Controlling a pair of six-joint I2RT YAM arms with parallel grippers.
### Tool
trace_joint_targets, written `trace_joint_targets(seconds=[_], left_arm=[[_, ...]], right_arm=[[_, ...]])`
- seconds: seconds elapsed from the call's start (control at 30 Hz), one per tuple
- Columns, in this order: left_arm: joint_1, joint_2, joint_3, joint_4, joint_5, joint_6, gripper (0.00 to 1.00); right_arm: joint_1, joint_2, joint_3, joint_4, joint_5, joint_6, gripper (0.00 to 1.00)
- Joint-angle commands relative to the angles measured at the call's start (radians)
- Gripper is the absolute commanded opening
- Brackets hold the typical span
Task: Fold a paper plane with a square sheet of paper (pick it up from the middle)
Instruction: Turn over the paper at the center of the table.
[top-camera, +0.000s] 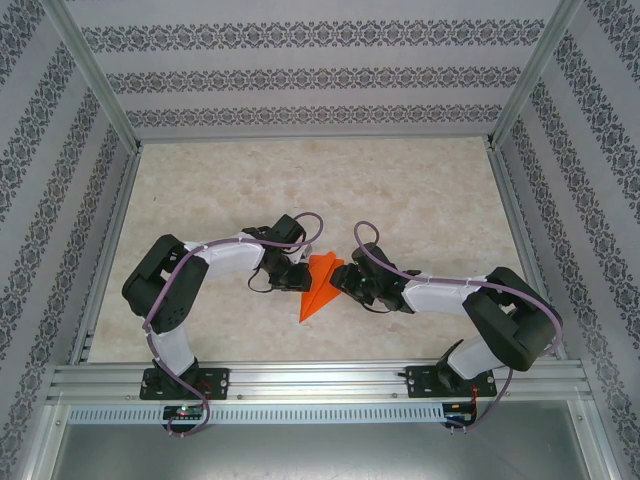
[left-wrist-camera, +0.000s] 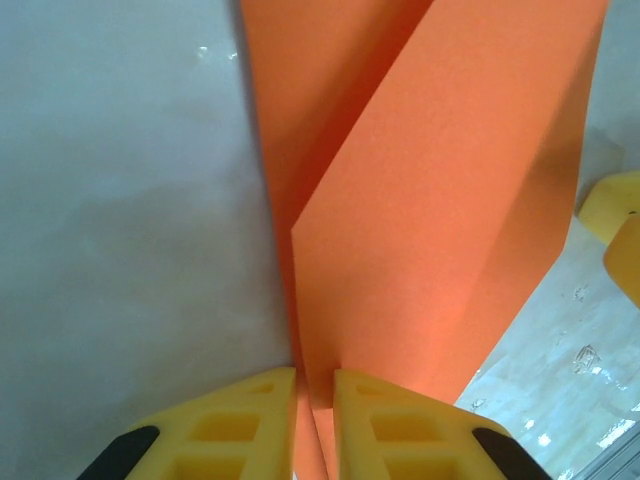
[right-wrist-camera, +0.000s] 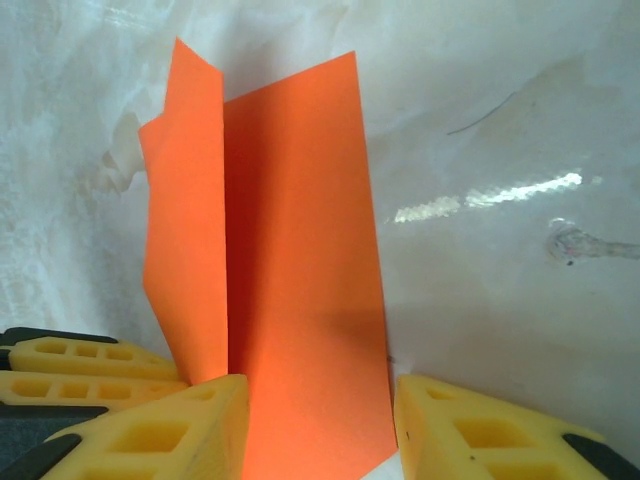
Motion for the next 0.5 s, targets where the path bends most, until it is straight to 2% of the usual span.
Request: trace_joint_targets(seconds=[0.0, 0.47], left_arm=[[-0.01, 0.026, 0.021, -0.004, 0.002, 0.022, 0.19], [-0.011, 0.046, 0.017, -0.003, -0.003, 0.024, 0.19]], right_arm=[[0.013, 0.024, 0.019, 0.039, -0.01, 0.011, 0.43], [0.013, 0.024, 0.009, 0.071, -0.007, 0.022, 0.43]])
